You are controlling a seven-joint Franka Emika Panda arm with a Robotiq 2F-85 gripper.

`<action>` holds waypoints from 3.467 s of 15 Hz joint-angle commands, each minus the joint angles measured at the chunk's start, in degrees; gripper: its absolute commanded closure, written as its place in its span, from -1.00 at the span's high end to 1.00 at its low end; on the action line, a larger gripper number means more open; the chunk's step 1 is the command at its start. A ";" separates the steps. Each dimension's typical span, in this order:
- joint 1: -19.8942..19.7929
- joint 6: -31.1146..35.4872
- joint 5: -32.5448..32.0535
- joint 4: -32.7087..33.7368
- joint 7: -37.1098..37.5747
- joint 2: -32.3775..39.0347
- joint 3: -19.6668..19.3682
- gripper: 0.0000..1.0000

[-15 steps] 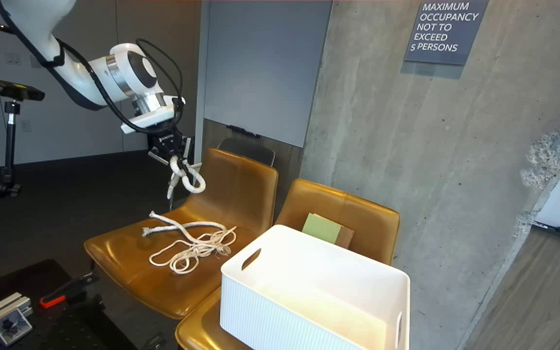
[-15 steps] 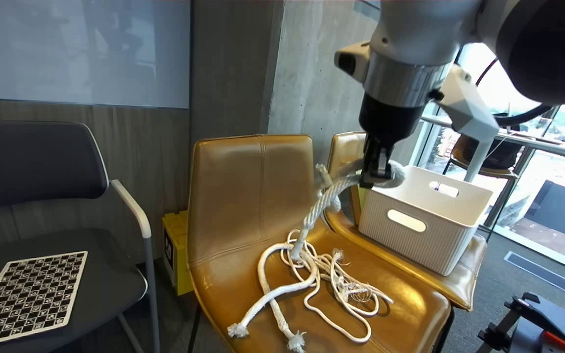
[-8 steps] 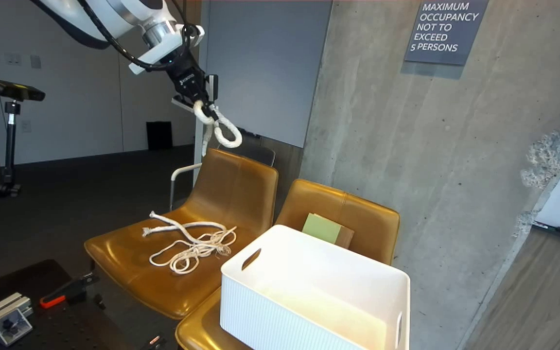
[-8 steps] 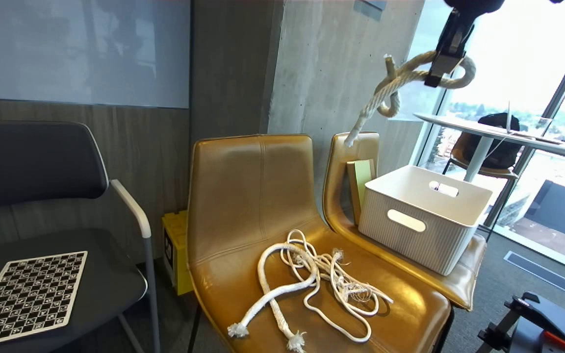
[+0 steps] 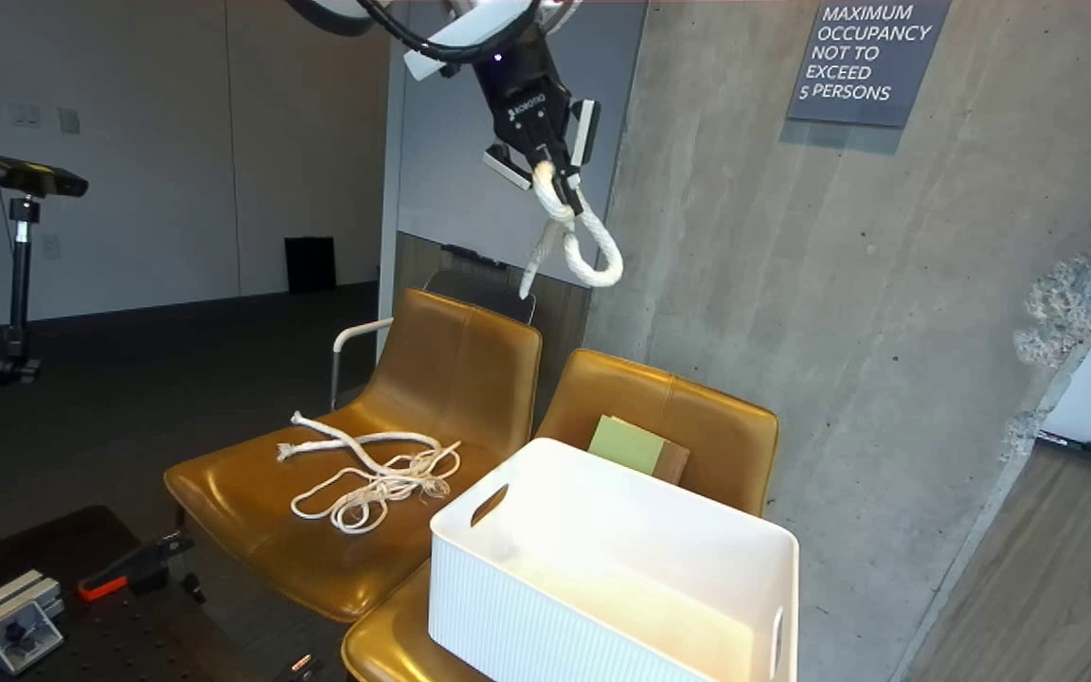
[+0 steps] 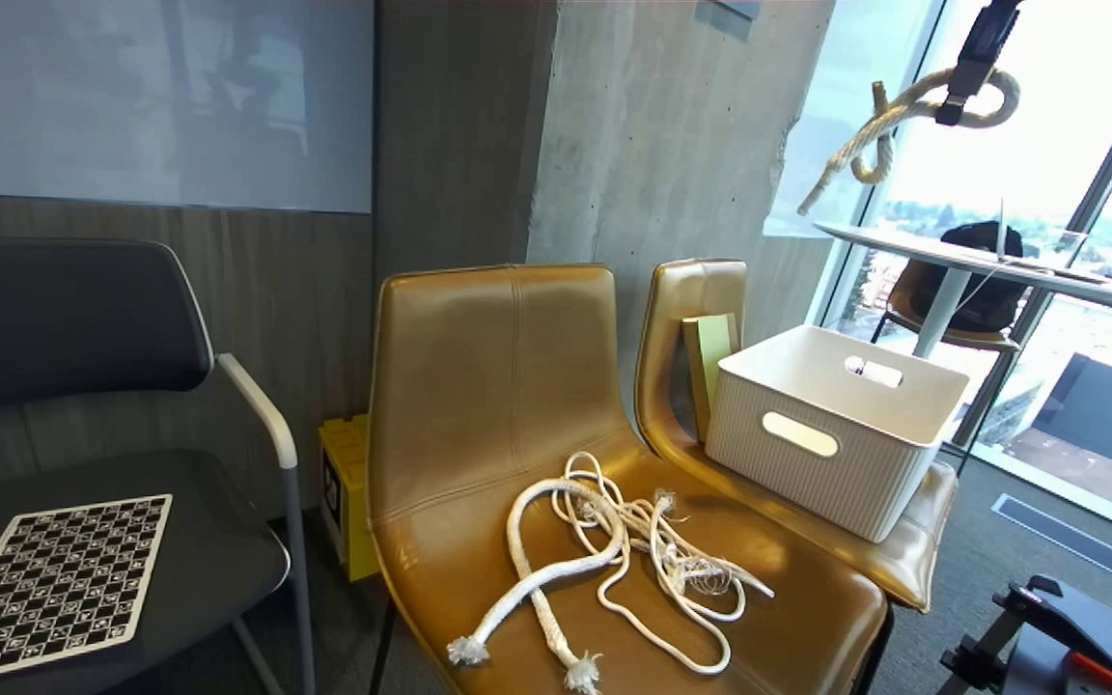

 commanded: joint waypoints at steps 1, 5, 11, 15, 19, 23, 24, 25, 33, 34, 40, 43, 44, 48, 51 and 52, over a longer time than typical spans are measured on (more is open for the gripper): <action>-4.55 -1.62 7.01 10.12 -8.72 11.00 -3.16 -0.94; -9.41 -5.01 11.69 19.15 -15.06 21.78 -4.32 -0.25; -9.02 2.47 14.54 0.12 -23.53 10.34 0.04 0.36; -5.93 11.03 16.84 -12.69 -27.61 4.09 2.97 0.96; -0.97 22.11 17.44 -26.84 -29.49 -1.26 5.84 1.00; 5.59 28.28 15.15 -33.37 -28.08 -0.41 10.12 1.00; 6.94 28.31 14.88 -31.99 -28.92 1.70 11.11 1.00; 8.14 28.15 14.36 -30.64 -29.68 3.43 12.01 1.00; 11.50 26.27 7.09 -8.00 -37.72 26.33 14.34 1.00; 11.63 26.27 6.95 -5.55 -38.85 29.52 14.23 1.00; 15.97 25.98 4.95 4.55 -43.25 45.15 14.60 1.00; 20.23 25.37 1.97 9.35 -43.45 50.55 13.38 1.00; 21.48 25.51 0.58 10.17 -43.52 51.70 12.74 1.00; 25.18 24.55 -3.96 15.95 -44.20 56.52 10.57 1.00; 26.61 22.51 -6.62 19.95 -44.85 58.99 10.04 1.00; 27.00 21.79 -7.40 20.93 -44.99 59.41 10.02 1.00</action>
